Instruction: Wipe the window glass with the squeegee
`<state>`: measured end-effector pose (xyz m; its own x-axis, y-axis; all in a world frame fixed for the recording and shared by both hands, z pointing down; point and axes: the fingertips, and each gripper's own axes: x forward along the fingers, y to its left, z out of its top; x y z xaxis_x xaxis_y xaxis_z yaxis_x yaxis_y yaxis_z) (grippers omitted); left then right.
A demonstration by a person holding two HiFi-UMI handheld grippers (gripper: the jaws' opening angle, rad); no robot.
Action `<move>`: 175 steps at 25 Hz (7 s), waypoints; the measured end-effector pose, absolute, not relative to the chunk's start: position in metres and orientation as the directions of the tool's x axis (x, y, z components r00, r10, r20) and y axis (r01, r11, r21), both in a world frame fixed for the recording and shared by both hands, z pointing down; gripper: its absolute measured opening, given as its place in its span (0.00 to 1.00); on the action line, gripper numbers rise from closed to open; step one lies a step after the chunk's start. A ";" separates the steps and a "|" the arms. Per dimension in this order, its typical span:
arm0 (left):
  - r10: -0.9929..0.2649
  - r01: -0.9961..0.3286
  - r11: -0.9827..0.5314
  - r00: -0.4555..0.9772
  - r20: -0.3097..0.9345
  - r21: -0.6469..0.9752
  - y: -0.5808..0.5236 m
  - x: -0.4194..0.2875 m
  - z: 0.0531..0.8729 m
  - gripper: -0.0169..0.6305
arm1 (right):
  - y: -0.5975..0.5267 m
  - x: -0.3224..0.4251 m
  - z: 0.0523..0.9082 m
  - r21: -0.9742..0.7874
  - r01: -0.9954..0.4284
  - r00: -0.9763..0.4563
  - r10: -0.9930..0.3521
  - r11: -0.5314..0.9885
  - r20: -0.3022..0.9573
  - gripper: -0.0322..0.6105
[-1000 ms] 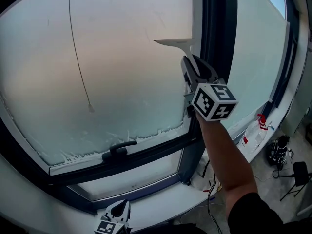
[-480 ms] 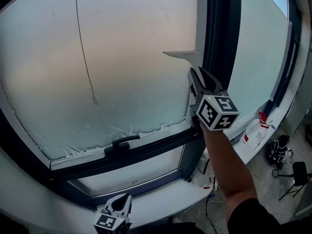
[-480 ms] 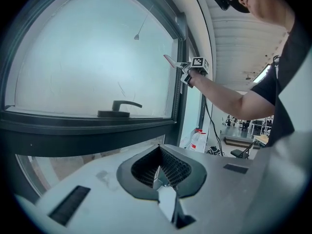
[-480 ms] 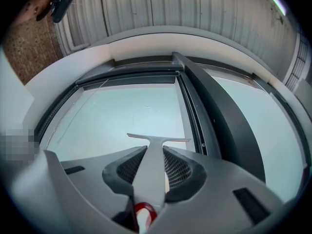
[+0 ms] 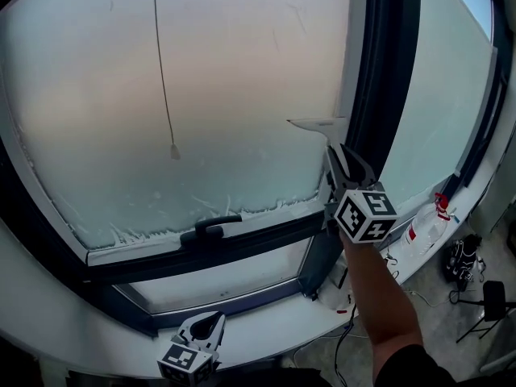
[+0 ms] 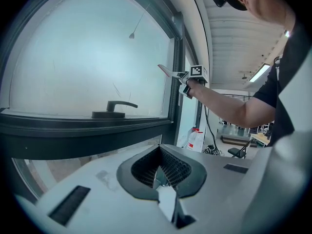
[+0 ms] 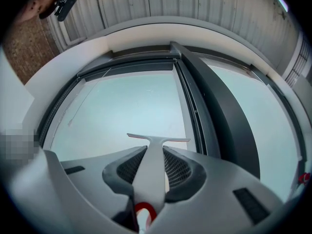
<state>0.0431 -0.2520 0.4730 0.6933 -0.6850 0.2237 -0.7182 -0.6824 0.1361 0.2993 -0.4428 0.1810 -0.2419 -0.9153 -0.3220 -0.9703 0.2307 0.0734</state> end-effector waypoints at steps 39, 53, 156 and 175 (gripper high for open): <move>-0.696 -0.750 -0.636 0.659 0.286 0.182 -0.251 0.036 0.504 0.03 | -0.442 0.291 0.439 0.067 -0.973 -0.215 -0.971 0.222 0.104 0.19; -0.718 -0.775 -0.626 0.616 0.325 0.087 -0.260 0.021 0.492 0.03 | -0.406 0.214 0.289 0.193 -0.939 -0.320 -0.927 0.284 -0.195 0.19; -0.677 -0.836 -0.544 0.491 0.549 0.076 -0.186 -0.045 0.556 0.03 | -0.411 0.134 0.408 0.029 -0.961 -0.274 -0.960 0.276 0.048 0.19; -0.741 -0.874 -0.485 0.424 0.521 0.022 -0.196 -0.040 0.540 0.03 | -0.407 0.102 0.133 0.098 -0.910 -0.404 -0.807 0.403 -0.430 0.19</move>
<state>-0.0401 -0.1963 0.5397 0.4240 -0.7409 0.5209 -0.8743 -0.4849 0.0220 0.1017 -0.4067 0.1335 -0.4040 -0.8071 -0.4304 -0.9098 0.4033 0.0978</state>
